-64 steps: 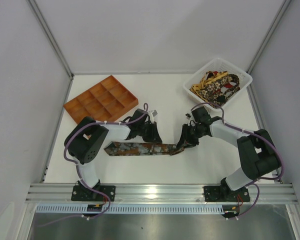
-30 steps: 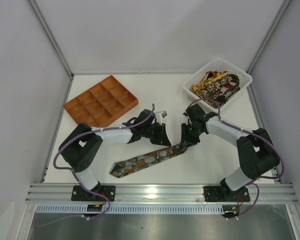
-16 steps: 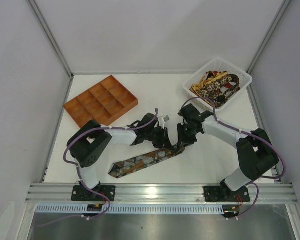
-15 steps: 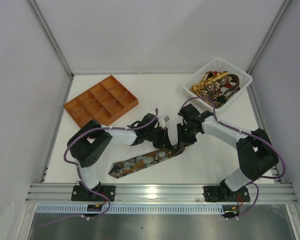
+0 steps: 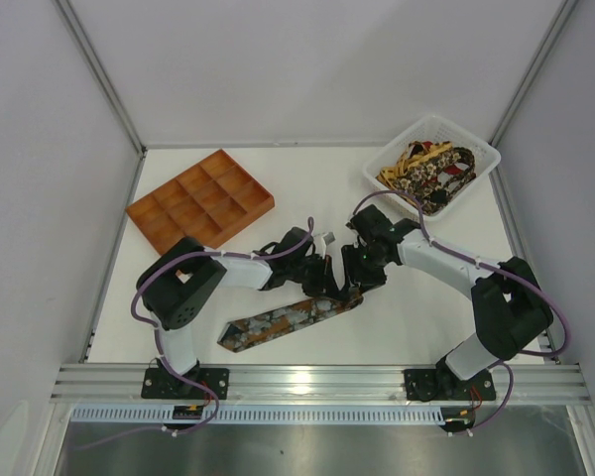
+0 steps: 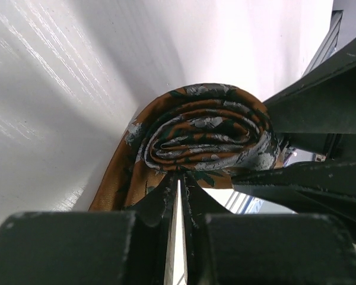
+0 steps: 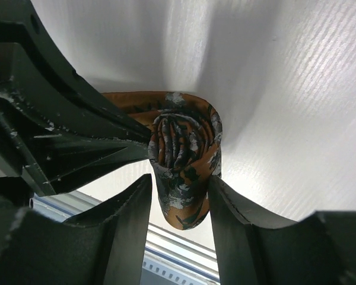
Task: Roll the ties
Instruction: Roll the tie
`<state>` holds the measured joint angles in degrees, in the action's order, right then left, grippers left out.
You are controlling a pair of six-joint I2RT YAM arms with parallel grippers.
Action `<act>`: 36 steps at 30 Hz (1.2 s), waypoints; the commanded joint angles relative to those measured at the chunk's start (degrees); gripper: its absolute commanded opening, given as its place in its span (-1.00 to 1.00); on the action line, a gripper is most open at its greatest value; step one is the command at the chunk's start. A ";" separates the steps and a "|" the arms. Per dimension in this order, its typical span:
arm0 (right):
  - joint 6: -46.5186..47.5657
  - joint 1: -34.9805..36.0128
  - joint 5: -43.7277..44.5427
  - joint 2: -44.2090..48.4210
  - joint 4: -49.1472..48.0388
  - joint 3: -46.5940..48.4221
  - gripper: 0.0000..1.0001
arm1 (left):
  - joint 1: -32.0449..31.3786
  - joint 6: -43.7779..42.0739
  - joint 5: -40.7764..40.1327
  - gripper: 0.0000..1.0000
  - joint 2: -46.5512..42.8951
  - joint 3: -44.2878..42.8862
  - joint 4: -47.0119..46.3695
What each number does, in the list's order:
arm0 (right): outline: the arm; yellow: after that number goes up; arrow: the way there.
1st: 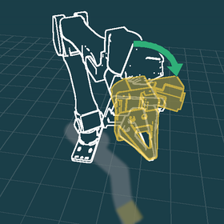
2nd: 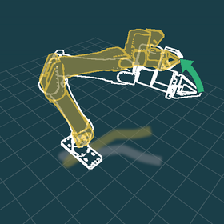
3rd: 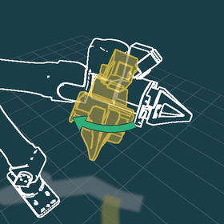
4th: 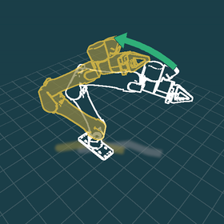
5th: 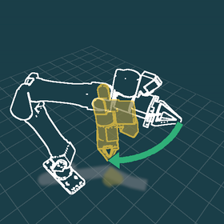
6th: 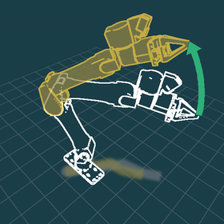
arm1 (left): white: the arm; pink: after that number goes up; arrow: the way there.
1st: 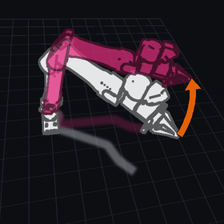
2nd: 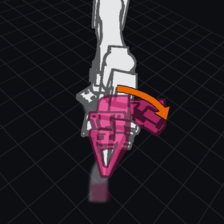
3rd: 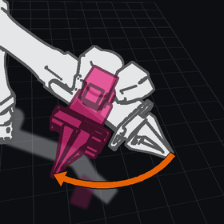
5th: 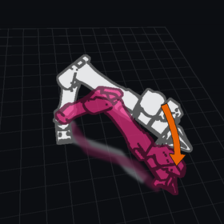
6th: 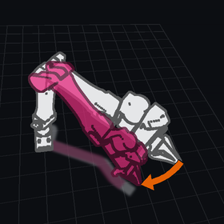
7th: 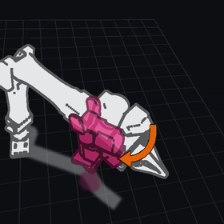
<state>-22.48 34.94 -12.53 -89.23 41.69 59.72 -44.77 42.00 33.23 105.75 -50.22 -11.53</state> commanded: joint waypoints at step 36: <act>-0.81 6.02 -4.08 -3.58 -4.16 4.35 -0.03 | -0.05 -12.82 -17.41 -0.84 -18.65 4.42 22.17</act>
<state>-24.29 40.36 -16.95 -92.33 37.43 61.56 -44.77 30.79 18.24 91.35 -47.53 8.08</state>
